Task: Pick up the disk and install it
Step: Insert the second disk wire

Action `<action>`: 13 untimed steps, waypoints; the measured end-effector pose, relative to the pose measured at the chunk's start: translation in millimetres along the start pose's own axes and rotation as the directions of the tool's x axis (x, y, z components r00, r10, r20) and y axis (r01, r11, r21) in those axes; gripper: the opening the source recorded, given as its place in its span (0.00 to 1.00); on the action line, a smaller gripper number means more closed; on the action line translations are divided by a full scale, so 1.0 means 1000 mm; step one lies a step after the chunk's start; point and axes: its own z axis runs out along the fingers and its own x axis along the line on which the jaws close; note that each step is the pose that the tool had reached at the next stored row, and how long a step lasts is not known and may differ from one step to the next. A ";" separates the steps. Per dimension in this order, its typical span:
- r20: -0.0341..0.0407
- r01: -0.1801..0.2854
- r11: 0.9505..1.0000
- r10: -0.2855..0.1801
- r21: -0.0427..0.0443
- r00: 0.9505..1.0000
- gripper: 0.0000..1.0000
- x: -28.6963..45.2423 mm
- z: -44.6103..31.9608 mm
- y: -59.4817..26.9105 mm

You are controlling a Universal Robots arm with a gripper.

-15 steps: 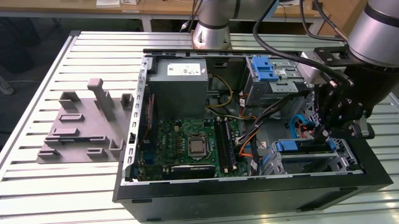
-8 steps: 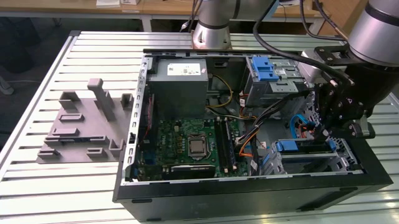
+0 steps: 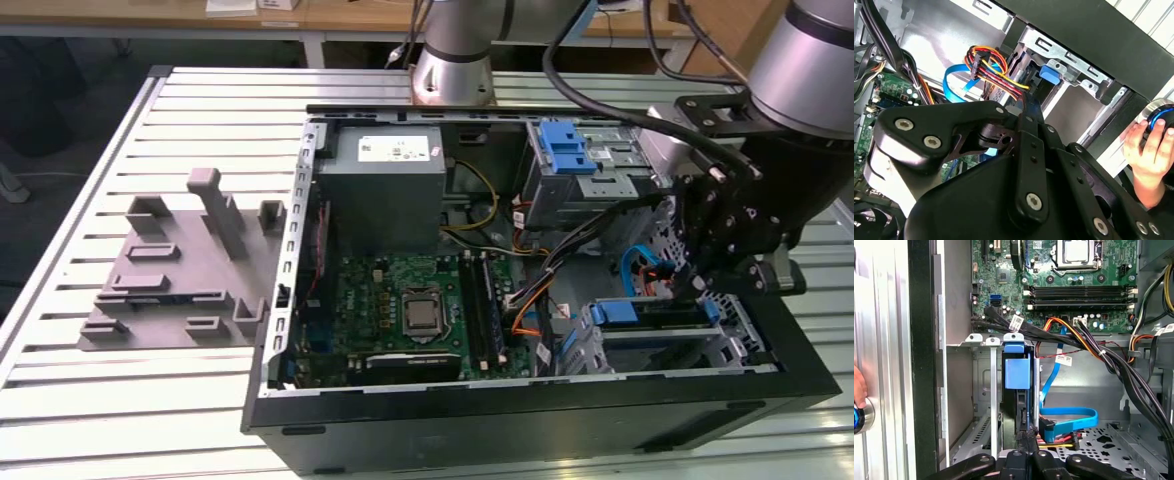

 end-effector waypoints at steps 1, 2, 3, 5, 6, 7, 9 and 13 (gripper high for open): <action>0.000 0.000 1.000 0.000 0.000 1.000 0.11 0.0001 -0.0005 0.0000; 0.000 0.000 1.000 0.000 0.000 1.000 0.11 0.0001 -0.0008 -0.0001; 0.000 0.000 1.000 0.000 0.000 1.000 0.11 0.0001 -0.0008 -0.0001; 0.000 0.000 1.000 0.000 0.000 1.000 0.11 0.0001 -0.0017 -0.0001; 0.000 0.000 1.000 0.000 0.000 1.000 0.11 0.0002 -0.0023 -0.0001; 0.000 0.000 1.000 0.000 -0.001 1.000 0.11 0.0002 -0.0031 -0.0002; 0.000 0.000 1.000 0.000 -0.001 1.000 0.11 0.0004 -0.0049 -0.0003; 0.000 0.000 1.000 0.000 -0.002 1.000 0.11 0.0008 -0.0095 -0.0006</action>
